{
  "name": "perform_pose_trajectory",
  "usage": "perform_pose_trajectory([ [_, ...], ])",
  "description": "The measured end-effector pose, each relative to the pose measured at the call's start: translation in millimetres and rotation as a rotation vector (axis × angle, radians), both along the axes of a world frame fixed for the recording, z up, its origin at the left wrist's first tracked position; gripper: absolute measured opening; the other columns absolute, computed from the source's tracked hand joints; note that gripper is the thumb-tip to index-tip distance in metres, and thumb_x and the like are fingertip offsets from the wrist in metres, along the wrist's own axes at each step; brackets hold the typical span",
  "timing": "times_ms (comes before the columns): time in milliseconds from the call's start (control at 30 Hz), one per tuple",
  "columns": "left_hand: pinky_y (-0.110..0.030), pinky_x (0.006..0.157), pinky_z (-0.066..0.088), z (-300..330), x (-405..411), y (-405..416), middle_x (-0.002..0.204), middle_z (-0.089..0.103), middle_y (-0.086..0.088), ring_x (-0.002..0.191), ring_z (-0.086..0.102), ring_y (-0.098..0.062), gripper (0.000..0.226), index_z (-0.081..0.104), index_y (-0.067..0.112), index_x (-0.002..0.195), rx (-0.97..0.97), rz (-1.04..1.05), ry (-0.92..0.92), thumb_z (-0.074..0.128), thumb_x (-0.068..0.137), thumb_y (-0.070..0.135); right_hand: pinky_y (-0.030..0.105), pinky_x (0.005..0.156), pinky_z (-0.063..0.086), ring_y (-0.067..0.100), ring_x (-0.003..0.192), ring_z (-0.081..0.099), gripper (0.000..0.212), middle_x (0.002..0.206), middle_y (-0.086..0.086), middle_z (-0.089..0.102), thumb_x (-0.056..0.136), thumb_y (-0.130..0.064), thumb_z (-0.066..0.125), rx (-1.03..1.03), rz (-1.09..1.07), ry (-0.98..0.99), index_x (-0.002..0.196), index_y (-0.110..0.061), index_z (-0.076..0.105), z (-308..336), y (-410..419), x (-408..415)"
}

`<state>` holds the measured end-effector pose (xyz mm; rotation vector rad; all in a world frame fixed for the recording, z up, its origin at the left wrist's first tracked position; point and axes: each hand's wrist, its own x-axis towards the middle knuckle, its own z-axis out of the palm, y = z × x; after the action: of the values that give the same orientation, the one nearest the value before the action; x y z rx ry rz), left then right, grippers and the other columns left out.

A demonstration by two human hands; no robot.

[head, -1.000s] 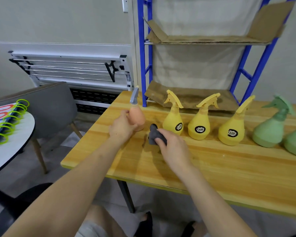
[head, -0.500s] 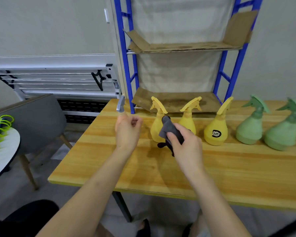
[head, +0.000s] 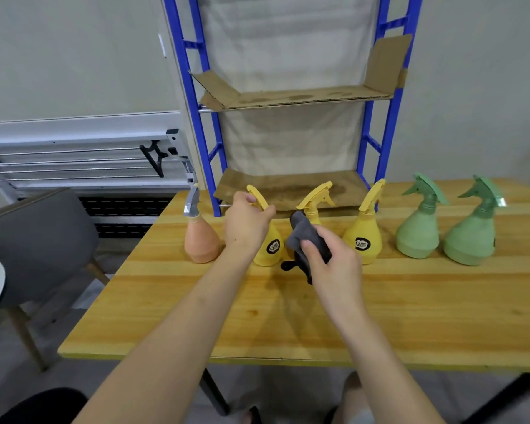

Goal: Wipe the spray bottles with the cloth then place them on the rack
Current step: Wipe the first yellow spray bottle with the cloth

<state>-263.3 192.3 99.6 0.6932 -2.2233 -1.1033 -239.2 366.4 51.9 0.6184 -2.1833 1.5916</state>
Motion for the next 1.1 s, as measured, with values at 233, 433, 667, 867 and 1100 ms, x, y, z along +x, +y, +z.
perform_pose_trajectory([
  [233, -0.019, 0.060, 0.041, 6, 16, -22, 0.087, 0.065, 0.007, 0.083, 0.063, -0.011, 0.027, 0.067, 0.017, 0.116, -0.209, -0.045, -0.038, 0.069, 0.089, 0.013, 0.021, 0.087, 0.050, 0.001, 0.101, 0.062, 0.028, 0.110, -0.016, 0.070, 0.096, -0.018, 0.066, -0.023, 0.002, -0.010, 0.123, -0.025, 0.068, -9, -5, -1],
  [433, -0.033, 0.073, 0.059, 0, 44, -45, 0.087, 0.068, 0.012, 0.081, 0.065, -0.008, 0.029, 0.072, 0.029, 0.120, -0.417, -0.097, -0.037, 0.065, 0.094, 0.017, 0.020, 0.091, 0.045, 0.004, 0.102, 0.054, 0.033, 0.111, -0.011, 0.061, 0.097, -0.020, 0.066, 0.034, -0.004, 0.026, 0.130, -0.017, 0.065, -15, -23, 2],
  [667, -0.005, 0.076, 0.046, -10, 86, -72, 0.088, 0.068, 0.015, 0.084, 0.065, 0.000, 0.031, 0.074, 0.026, 0.123, -0.409, -0.168, 0.045, 0.067, 0.096, 0.013, 0.039, 0.081, 0.048, 0.013, 0.096, 0.055, 0.016, 0.104, -0.008, 0.059, 0.103, -0.033, 0.046, 0.063, 0.089, 0.053, 0.117, -0.026, 0.050, -16, -55, 12],
  [867, -0.006, 0.082, 0.045, -9, 102, -75, 0.100, 0.068, 0.025, 0.096, 0.062, 0.009, 0.032, 0.070, 0.043, 0.115, -0.272, -0.269, 0.100, 0.066, 0.098, 0.017, 0.040, 0.081, 0.055, 0.011, 0.101, 0.060, 0.026, 0.116, -0.009, 0.063, 0.104, -0.031, 0.052, 0.107, 0.059, 0.130, 0.129, -0.025, 0.050, -12, -77, 17],
  [1100, -0.017, 0.090, 0.050, -17, 104, -78, 0.112, 0.069, 0.020, 0.105, 0.062, 0.003, 0.033, 0.067, 0.044, 0.116, -0.236, -0.289, 0.148, 0.064, 0.099, 0.017, 0.045, 0.065, 0.056, 0.022, 0.088, 0.062, 0.026, 0.120, -0.004, 0.055, 0.100, -0.030, 0.059, 0.227, -0.021, 0.245, 0.123, -0.027, 0.048, -10, -85, 12],
])
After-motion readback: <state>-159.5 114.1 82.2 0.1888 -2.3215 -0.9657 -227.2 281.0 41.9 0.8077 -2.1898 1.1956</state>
